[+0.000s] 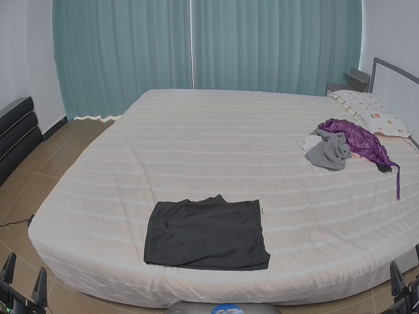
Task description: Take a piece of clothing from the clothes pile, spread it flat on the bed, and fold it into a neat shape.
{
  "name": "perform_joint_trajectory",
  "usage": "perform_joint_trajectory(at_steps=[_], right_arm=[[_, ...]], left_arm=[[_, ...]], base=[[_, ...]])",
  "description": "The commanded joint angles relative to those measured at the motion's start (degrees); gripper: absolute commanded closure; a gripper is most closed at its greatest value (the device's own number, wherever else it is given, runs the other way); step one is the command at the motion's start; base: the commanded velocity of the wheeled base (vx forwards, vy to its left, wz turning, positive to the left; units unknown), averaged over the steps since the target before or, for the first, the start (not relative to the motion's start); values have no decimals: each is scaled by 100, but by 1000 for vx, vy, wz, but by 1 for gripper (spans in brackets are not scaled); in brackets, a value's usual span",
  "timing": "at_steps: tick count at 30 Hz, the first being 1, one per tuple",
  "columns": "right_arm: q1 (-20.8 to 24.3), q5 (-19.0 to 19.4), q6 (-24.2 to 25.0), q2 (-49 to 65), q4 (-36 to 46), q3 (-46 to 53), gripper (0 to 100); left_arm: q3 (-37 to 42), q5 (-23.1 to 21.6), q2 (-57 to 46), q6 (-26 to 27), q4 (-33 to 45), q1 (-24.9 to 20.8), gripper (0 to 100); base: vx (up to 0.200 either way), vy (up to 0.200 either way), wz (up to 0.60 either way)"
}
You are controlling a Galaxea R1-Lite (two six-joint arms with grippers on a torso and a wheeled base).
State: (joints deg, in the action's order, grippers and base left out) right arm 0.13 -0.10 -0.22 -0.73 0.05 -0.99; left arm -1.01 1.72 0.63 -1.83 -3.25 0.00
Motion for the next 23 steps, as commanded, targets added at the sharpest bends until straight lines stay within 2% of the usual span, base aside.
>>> perform_joint_trajectory(at_steps=[1,4,23], right_arm=[[4,1,22,73,-40,99,0],[4,1,22,73,-40,99,0],[4,10,31,73,-40,99,0]], left_arm=[[101,136,-63,165,158,0,0],[84,-392,16,209,396,-35,0],[101,-295,-63,244,361,-9,0]], base=[[0,0,0],[0,0,0],[0,0,0]])
